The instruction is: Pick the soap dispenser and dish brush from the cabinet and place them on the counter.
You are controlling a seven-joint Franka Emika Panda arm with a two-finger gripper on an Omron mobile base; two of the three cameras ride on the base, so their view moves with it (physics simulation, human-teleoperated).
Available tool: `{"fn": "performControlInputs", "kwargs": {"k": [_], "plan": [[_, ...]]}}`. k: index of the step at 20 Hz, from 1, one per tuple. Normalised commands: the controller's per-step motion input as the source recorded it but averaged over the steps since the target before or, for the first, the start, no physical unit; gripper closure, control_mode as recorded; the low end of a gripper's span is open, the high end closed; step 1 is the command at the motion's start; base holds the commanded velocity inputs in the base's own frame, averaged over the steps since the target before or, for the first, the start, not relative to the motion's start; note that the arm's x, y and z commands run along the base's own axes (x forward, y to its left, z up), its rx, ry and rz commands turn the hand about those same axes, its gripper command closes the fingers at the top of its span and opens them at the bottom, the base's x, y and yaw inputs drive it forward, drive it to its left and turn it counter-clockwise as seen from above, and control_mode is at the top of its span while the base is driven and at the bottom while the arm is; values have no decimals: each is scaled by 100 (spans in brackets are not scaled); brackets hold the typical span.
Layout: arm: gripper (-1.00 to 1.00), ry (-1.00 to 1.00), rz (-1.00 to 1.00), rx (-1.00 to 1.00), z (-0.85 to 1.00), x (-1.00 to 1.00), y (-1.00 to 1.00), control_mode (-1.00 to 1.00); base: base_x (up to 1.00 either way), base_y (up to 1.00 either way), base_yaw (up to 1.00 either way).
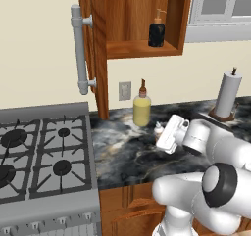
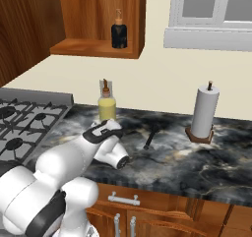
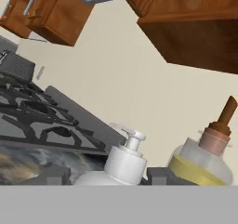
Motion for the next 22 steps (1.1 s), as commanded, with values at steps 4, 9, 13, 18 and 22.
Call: {"fn": "performControlInputs", "kwargs": {"k": [4,9,13,18,22], "plan": [[100,-1,3,0,-22,-12,0,-100,0,0,0],[100,-1,3,0,-24,-16,-1,-100,0,0,0],[100,0,2,6,-21,-11,-9,-100,0,0,0],[100,0,2,9,-23,-2,-9,-100,0,0,0],[100,0,3,9,-25,-1,-7,-100,0,0,0]]}}
